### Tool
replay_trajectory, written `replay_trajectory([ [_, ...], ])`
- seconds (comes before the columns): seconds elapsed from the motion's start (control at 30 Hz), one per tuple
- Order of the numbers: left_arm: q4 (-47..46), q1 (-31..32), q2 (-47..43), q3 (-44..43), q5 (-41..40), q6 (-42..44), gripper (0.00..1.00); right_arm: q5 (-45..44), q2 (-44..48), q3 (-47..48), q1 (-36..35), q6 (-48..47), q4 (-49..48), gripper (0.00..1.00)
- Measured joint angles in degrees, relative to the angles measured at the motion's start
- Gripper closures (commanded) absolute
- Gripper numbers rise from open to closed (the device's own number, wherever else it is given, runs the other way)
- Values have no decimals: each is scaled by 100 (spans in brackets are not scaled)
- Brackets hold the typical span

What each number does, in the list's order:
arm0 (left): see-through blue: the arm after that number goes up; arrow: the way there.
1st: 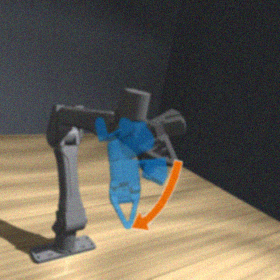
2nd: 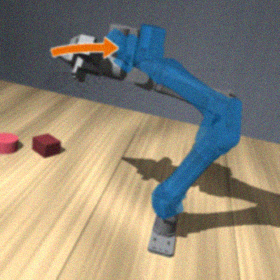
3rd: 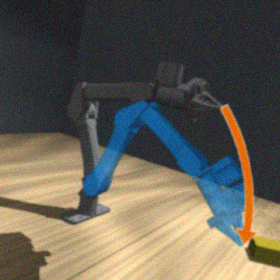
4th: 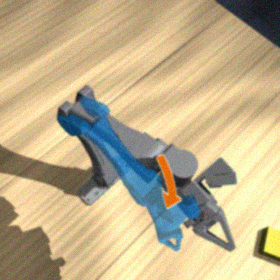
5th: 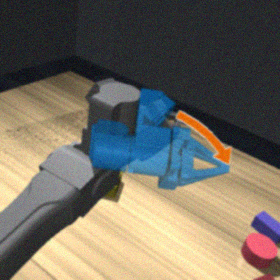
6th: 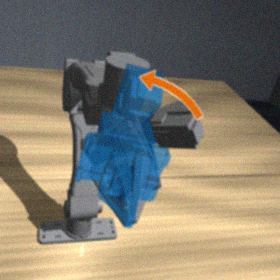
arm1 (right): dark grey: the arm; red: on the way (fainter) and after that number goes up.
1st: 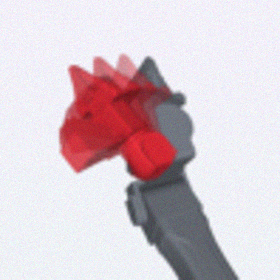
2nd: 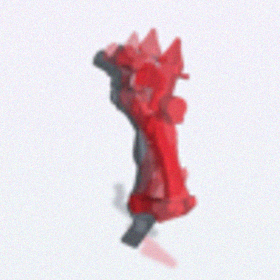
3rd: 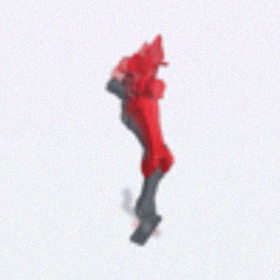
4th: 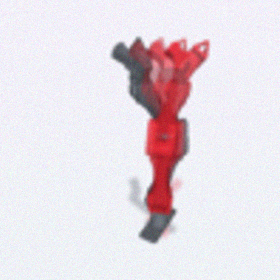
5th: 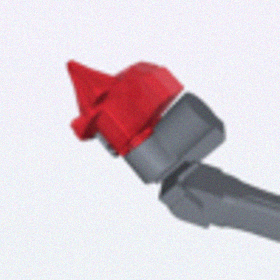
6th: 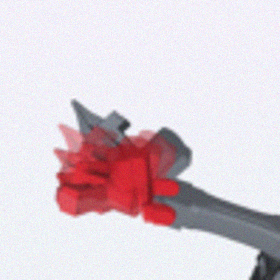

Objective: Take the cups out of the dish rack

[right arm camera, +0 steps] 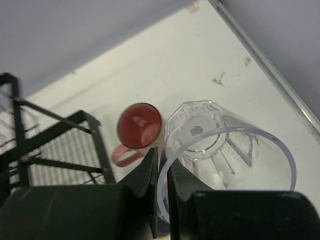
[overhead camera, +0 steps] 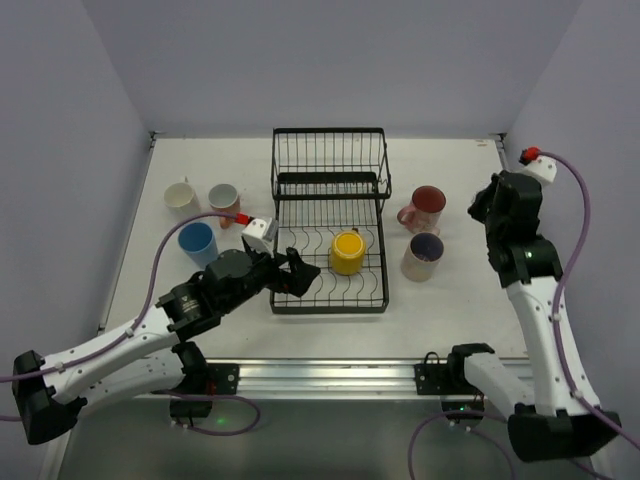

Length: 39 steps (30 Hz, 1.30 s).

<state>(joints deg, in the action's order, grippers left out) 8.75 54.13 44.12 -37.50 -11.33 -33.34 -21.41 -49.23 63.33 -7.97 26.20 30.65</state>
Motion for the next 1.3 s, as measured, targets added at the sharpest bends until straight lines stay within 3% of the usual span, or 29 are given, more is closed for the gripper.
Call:
replay_trajectory([
  [0.27, 72, 308, 1217, -33, -501, 142, 0, 890, -2426, 170, 1217, -238, 24, 100],
  [0.47, -66, 564, 2028, -284, -957, 402, 0, 1311, -3423, 538, 1296, -278, -136, 100],
  [0.77, -721, 590, 3224, -741, -984, 750, 0, 1631, -4500, 603, 1292, -273, -197, 96],
  [0.83, -846, 590, 3451, -876, -960, 798, 0, 1648, -4590, 603, 1292, -273, -197, 89],
  [0.9, -951, 590, 3630, -990, -944, 855, 0, 1648, -4614, 603, 1292, -258, -199, 72],
  [1.1, -1193, 592, 4162, -1318, -966, 1005, 0, 1703, -4605, 575, 1292, -243, -413, 44],
  [1.3, -1270, 590, 4522, -1534, -1174, 1189, 0, 1797, -4513, 258, 1331, -157, -645, 23],
])
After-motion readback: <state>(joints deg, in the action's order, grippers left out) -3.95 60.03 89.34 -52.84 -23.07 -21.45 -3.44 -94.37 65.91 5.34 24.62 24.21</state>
